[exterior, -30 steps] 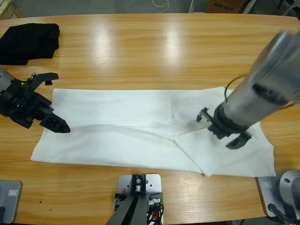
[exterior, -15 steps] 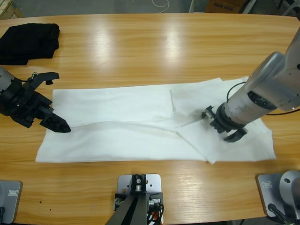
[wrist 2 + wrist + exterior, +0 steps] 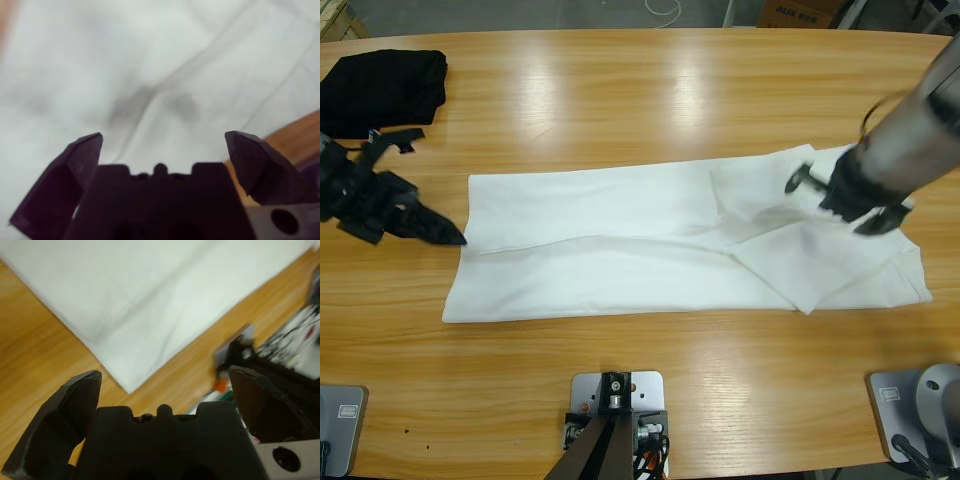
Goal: Fold clothes
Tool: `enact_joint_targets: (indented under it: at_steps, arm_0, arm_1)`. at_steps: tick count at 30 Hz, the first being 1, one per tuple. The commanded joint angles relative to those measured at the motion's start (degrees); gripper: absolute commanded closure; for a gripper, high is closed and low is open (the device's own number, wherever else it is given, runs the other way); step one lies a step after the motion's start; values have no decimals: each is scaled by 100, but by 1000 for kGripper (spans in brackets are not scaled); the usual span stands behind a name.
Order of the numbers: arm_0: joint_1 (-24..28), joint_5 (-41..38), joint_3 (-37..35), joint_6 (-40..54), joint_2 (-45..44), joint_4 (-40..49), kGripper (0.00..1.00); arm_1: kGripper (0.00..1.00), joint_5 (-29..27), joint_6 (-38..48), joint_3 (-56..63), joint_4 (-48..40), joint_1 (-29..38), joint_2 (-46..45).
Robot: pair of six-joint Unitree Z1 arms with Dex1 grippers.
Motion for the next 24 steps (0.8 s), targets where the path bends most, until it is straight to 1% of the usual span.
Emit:
enact_joint_targets:
  at_steps: [1,3,5,7,9,11,15,19,24]
  arm_0:
    - [986,-301,1672,-937,300,-1599,4]
    - [926,-311,1923,-1090,447,-2069,4]
    - [907,-368,2004,-1360,576,-2445,2]
    - [885,-417,2016,-1434,790,-2694,0]
    - [901,-584,2211,-1517,989,-3296,0]
    - [954,-649,2405,-1517,1128,-3767,0]
    - [1010,-1055,2772,-1316,1641,-4370,0]
    - [977,-1037,2823,-1374,1521,-4364,0]
    - [966,-601,2622,-1657,1201,-3686,0]
  arm_1:
    - [0,-349,-978,-1136,942,243,-742]
    - [0,-411,-1121,-1078,961,243,-784]
    - [0,-420,-1159,-987,940,243,-786]
    - [0,-420,-1177,-811,836,243,-779]
    - [0,-413,-1177,-667,764,243,-802]
    - [0,-420,-1182,-616,761,243,-849]
    - [0,-464,-1221,-590,757,233,-902]
    - [0,-464,-1267,-591,731,146,-867]
    - [0,-464,-1274,-549,706,111,-849]
